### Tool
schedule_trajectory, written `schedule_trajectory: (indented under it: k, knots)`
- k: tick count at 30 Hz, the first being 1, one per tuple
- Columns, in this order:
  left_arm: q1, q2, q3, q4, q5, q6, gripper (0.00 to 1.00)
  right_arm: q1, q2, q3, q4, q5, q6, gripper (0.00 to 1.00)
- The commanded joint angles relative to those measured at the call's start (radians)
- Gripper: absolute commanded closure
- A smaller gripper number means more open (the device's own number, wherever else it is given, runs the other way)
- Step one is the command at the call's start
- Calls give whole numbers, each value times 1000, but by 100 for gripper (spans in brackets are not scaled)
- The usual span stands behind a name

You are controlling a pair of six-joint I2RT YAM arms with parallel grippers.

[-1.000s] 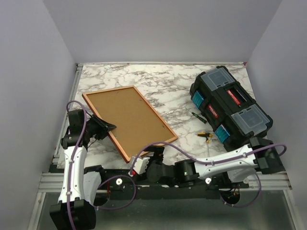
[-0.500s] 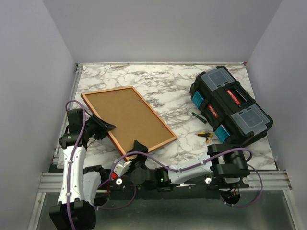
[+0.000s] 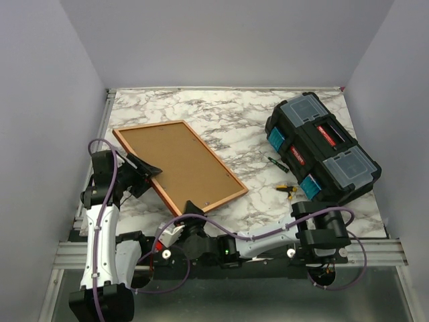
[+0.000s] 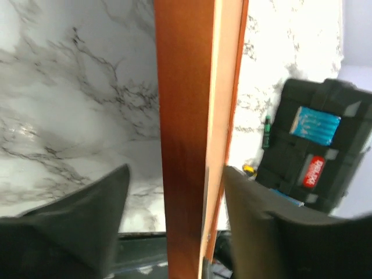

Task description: Take the photo out of the frame

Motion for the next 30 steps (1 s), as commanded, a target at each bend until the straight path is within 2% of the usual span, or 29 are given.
schedule_trajectory:
  k: [1, 5, 13, 18, 22, 30]
  knots:
    - [4, -37, 119, -74, -113, 90, 22, -26, -59, 39, -72, 42, 136, 99]
    - [4, -84, 212, -135, -226, 139, 12, -47, -103, 65, -199, 30, 226, 99]
    - [5, -195, 339, -198, -388, 146, 11, -95, -175, 191, -462, -7, 438, 99]
    - [4, -225, 399, -215, -421, 150, 11, -168, -208, 301, -634, -81, 668, 99]
    - [5, -241, 405, -215, -414, 150, 11, -272, -259, 337, -737, -175, 938, 99]
    - [4, -253, 390, -221, -398, 157, 11, -436, -393, 250, -770, -322, 1244, 99]
